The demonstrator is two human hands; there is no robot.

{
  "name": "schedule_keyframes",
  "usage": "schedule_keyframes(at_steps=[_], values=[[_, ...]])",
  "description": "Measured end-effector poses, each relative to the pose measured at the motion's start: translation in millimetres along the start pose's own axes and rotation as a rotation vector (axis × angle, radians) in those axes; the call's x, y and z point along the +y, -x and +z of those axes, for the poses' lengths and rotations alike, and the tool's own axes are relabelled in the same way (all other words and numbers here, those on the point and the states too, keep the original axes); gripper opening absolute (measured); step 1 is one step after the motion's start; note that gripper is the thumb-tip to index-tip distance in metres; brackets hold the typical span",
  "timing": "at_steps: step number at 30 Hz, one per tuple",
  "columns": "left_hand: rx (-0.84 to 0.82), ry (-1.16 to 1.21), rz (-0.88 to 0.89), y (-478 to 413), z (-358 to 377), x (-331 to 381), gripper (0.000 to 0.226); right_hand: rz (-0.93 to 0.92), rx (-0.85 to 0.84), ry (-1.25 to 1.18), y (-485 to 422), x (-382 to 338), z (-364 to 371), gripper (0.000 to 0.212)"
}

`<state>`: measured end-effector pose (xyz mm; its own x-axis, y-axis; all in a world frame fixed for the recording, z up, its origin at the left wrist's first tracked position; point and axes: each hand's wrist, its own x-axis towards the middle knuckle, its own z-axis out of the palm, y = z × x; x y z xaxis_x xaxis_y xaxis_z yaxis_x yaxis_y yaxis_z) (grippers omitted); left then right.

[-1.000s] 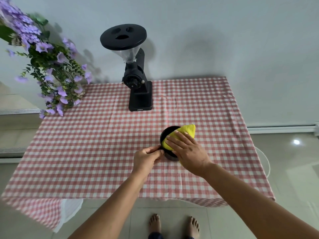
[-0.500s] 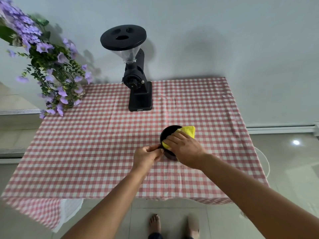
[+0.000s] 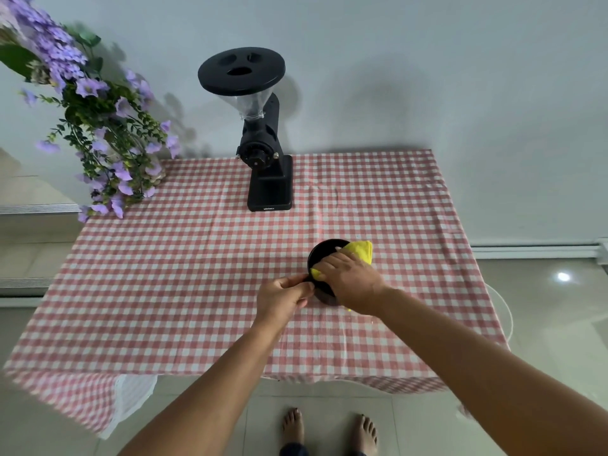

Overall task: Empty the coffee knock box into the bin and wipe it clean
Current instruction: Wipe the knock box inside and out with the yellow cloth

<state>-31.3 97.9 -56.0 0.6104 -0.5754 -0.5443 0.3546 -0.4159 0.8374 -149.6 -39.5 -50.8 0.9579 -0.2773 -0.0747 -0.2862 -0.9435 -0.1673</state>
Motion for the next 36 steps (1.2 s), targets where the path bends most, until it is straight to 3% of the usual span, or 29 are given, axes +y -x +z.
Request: schedule_keyframes(at_steps=[5, 11, 15, 18, 21, 24, 30, 36], values=[[0.016, 0.043, -0.008, 0.7, 1.4, -0.2, 0.013, 0.089, 0.055, 0.186, 11.1, 8.4, 1.3, 0.051], [0.136, 0.179, -0.045, 7.6, 16.9, -8.9, 0.014, 0.283, 0.558, -0.206, 33.9, -25.1, 27.5, 0.038], [0.142, 0.218, -0.067, 12.9, 19.4, -13.2, 0.016, 0.166, 0.634, -0.296, 40.7, -30.3, 30.5, 0.025], [0.061, 0.106, -0.112, 7.2, 13.3, -3.0, 0.019, 0.259, 0.652, -0.375, 47.9, -25.3, 22.6, 0.021], [-0.04, -0.087, -0.054, -10.3, 5.8, 22.6, 0.034, 0.678, 0.692, -0.748, 46.7, -23.5, 1.6, 0.019], [-0.082, -0.334, 0.079, -24.5, 6.6, 44.5, 0.047, 0.988, 0.696, -1.075, 40.1, -4.5, -12.6, 0.035], [-0.082, -0.464, 0.085, -33.8, 11.0, 51.5, 0.031, 1.038, 0.535, -1.095, 43.6, 5.0, -22.6, 0.034], [-0.043, -0.193, 0.019, -19.8, 19.9, 37.9, 0.055, 1.087, 0.546, -0.953, 40.0, 3.1, -20.8, 0.04]])
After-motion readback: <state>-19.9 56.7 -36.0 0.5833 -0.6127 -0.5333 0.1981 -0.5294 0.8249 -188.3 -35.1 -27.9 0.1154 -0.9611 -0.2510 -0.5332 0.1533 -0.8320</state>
